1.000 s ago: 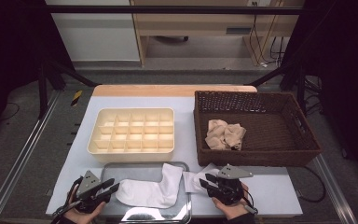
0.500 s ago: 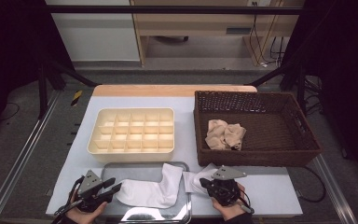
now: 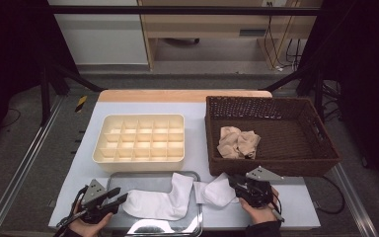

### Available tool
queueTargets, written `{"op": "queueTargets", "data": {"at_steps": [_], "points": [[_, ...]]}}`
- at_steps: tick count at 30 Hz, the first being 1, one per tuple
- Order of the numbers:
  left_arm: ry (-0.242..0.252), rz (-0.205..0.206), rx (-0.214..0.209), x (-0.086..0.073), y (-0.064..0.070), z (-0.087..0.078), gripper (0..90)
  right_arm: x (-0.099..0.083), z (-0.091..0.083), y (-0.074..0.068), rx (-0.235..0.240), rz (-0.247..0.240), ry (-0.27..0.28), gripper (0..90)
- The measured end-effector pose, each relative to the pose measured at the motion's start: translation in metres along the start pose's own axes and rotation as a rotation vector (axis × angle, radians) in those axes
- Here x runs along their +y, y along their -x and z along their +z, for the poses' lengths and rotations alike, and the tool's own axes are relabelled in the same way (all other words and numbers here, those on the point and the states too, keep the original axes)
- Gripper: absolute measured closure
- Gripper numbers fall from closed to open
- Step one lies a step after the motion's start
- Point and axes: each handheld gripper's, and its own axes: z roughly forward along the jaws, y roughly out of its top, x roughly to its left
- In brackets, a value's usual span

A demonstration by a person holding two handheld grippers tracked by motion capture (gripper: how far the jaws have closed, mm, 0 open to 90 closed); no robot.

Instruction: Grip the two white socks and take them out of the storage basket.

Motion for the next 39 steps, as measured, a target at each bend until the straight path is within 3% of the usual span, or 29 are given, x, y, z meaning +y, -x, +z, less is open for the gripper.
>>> {"op": "queueTargets", "data": {"at_steps": [4,9,11,16,20,24,26,28,32,36,39], "points": [[-0.002,0.006,0.001,0.0,-0.001,0.0,60.0,-0.003,0.01,0.006,-0.016,-0.018,-0.044,63.1],[-0.006,0.009,0.003,0.0,-0.001,0.0,59.3,-0.003,0.017,0.006,-0.004,-0.035,-0.11,84.3],[-0.005,0.008,0.005,0.0,-0.001,0.0,59.3,-0.001,0.012,0.005,-0.001,-0.032,-0.106,87.5],[-0.002,0.006,0.01,0.0,-0.001,-0.001,59.5,0.01,-0.009,-0.001,0.024,-0.024,-0.021,87.8],[0.001,0.002,0.011,0.0,-0.001,-0.001,59.5,0.018,-0.019,-0.023,0.074,-0.068,0.037,87.7],[0.001,0.003,0.012,0.0,-0.001,-0.001,59.5,0.014,-0.008,-0.046,0.138,-0.114,0.001,87.5],[0.002,0.004,0.012,0.0,-0.001,-0.001,59.5,0.006,0.002,-0.055,0.18,-0.123,-0.045,87.5],[0.0,0.004,0.013,0.0,-0.002,-0.001,59.5,-0.002,0.013,-0.064,0.204,-0.127,-0.098,87.4],[0.003,0.004,0.014,0.0,-0.001,-0.002,59.4,-0.009,0.024,-0.073,0.222,-0.134,-0.133,86.8],[0.005,0.005,0.01,0.0,-0.001,-0.002,59.3,-0.01,0.027,-0.073,0.242,-0.114,-0.131,81.8],[0.007,0.004,0.011,0.001,-0.002,-0.002,59.1,-0.002,0.016,-0.07,0.249,-0.095,-0.088,76.0]]}}
